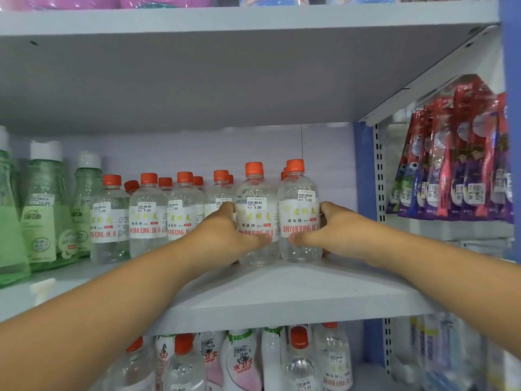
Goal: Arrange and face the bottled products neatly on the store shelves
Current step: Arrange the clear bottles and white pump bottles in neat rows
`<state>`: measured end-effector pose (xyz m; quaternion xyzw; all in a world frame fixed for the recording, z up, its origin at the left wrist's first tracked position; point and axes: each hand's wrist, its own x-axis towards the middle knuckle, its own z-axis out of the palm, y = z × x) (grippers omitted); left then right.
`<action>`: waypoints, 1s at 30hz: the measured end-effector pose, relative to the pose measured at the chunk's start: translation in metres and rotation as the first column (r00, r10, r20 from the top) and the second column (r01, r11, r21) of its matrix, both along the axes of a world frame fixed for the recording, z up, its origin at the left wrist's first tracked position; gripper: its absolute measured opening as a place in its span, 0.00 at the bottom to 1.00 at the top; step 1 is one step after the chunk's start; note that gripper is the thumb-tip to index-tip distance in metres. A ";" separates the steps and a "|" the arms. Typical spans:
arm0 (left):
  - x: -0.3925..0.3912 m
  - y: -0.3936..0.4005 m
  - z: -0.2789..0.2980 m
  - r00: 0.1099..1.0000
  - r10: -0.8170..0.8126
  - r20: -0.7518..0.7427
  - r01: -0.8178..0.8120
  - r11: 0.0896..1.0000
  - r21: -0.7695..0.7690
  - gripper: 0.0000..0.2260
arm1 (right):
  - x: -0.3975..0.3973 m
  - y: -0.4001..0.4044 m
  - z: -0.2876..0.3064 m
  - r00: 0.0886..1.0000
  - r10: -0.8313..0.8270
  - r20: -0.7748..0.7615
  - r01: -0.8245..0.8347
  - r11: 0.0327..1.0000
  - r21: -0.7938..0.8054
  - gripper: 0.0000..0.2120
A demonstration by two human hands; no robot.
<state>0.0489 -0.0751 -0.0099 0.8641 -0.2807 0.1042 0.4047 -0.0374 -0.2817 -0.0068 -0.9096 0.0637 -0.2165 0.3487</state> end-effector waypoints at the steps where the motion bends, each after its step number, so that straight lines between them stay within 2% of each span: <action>1: -0.002 0.000 0.001 1.000 -0.003 0.000 0.003 1.000 0.000 0.26 | 0.000 0.000 0.000 1.000 -0.001 0.000 0.001 1.000 -0.010 0.26; 4: -0.010 -0.001 0.004 1.000 -0.031 -0.006 0.031 0.999 0.024 0.27 | -0.001 0.001 0.002 1.000 -0.010 -0.003 0.010 0.999 -0.042 0.29; 6: -0.020 0.002 0.011 1.000 -0.021 0.010 0.021 0.999 0.046 0.34 | -0.006 0.004 0.007 0.999 -0.035 -0.007 0.034 0.994 -0.101 0.33; 7: -0.029 0.008 0.015 0.998 0.021 0.067 -0.022 1.000 0.018 0.37 | -0.013 0.007 0.010 0.998 -0.066 0.019 0.068 0.988 -0.137 0.36; 8: -0.041 0.017 0.014 0.985 0.058 0.159 -0.047 0.996 -0.075 0.37 | -0.023 0.010 0.011 0.990 -0.101 0.098 0.116 0.980 -0.163 0.39; 9: -0.054 0.030 0.008 0.958 0.071 0.278 -0.006 0.974 -0.228 0.32 | -0.038 0.012 0.007 0.969 -0.108 0.223 0.148 0.974 -0.171 0.39; 11: -0.093 0.060 -0.027 0.867 0.058 0.495 0.232 0.833 -0.503 0.16 | -0.083 0.021 -0.021 0.846 -0.010 0.533 0.079 0.991 -0.107 0.31; 12: -0.113 0.074 -0.058 0.839 0.039 0.543 0.328 0.760 -0.562 0.10 | -0.108 0.027 -0.046 0.753 0.068 0.655 -0.035 0.997 -0.064 0.24; 13: -0.124 0.085 -0.094 0.834 0.029 0.552 0.362 0.725 -0.586 0.07 | -0.128 0.035 -0.078 0.691 0.109 0.715 -0.117 0.992 -0.038 0.19; 14: -0.128 0.092 -0.132 0.863 0.035 0.504 0.324 0.726 -0.606 0.06 | -0.138 0.041 -0.111 0.673 0.114 0.731 -0.136 0.990 -0.029 0.16; 17: -0.090 0.093 -0.223 0.979 0.149 0.139 -0.032 0.783 -0.621 0.08 | -0.113 0.054 -0.205 0.760 -0.072 0.646 -0.021 0.991 0.135 0.12; 19: -0.052 0.088 -0.256 0.975 0.194 -0.104 -0.220 0.833 -0.507 0.16 | -0.072 0.056 -0.244 0.900 -0.151 0.409 0.028 0.956 0.293 0.20; 20: -0.032 0.087 -0.271 0.963 0.203 -0.178 -0.263 0.856 -0.444 0.21 | -0.053 0.055 -0.257 0.951 -0.172 0.258 0.080 0.939 0.333 0.25; 22: 0.006 0.086 -0.293 0.953 0.180 -0.245 -0.264 0.889 -0.374 0.27 | -0.022 0.047 -0.274 0.977 -0.203 0.068 0.166 0.919 0.357 0.36; 24: 0.032 0.083 -0.304 0.947 0.179 -0.268 -0.251 0.931 -0.265 0.32 | -0.003 0.049 -0.279 0.977 -0.213 0.012 0.196 0.921 0.337 0.44; 26: 0.040 0.078 -0.304 0.934 0.235 -0.267 -0.296 0.931 -0.215 0.30 | 0.011 0.052 -0.282 0.972 -0.233 -0.036 0.234 0.933 0.275 0.51; 28: 0.031 0.076 -0.298 0.925 0.255 -0.281 -0.326 0.913 -0.244 0.21 | 0.022 0.052 -0.285 0.965 -0.255 -0.064 0.263 0.918 0.298 0.50; 30: 0.022 0.077 -0.297 0.921 0.251 -0.299 -0.332 0.906 -0.261 0.18 | 0.028 0.050 -0.292 0.967 -0.248 -0.050 0.248 0.894 0.373 0.40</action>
